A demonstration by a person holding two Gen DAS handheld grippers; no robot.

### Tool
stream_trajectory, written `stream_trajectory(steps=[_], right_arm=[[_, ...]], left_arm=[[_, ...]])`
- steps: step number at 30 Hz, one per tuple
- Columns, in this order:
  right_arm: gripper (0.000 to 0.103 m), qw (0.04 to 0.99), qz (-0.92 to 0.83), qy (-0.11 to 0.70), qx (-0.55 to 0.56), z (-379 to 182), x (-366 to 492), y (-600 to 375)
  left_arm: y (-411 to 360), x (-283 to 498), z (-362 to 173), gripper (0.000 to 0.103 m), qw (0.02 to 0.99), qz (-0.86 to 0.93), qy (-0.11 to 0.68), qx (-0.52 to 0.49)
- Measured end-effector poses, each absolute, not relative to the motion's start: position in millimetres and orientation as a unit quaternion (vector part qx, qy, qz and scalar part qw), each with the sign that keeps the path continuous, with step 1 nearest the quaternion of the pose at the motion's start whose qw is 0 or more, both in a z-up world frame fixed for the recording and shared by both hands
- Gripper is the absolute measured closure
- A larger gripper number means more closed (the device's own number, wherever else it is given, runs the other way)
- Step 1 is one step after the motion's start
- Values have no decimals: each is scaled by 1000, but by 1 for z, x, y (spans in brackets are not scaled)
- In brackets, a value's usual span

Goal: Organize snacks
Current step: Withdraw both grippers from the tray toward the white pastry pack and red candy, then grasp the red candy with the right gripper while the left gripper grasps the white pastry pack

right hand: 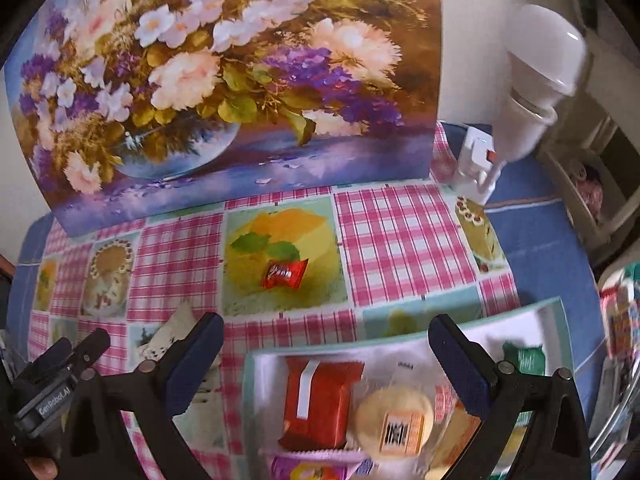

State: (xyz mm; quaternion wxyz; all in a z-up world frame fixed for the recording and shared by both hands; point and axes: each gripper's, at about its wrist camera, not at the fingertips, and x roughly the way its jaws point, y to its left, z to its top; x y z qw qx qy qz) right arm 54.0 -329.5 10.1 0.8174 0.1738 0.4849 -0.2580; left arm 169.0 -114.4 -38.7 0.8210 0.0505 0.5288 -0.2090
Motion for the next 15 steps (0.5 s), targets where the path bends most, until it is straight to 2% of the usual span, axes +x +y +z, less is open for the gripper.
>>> stream_trajectory(steps=[15], right_arm=[[0,807,-249,513,153,-20,86,-342]], left_arm=[[-151,167,-53,4,808,-259,524,79]])
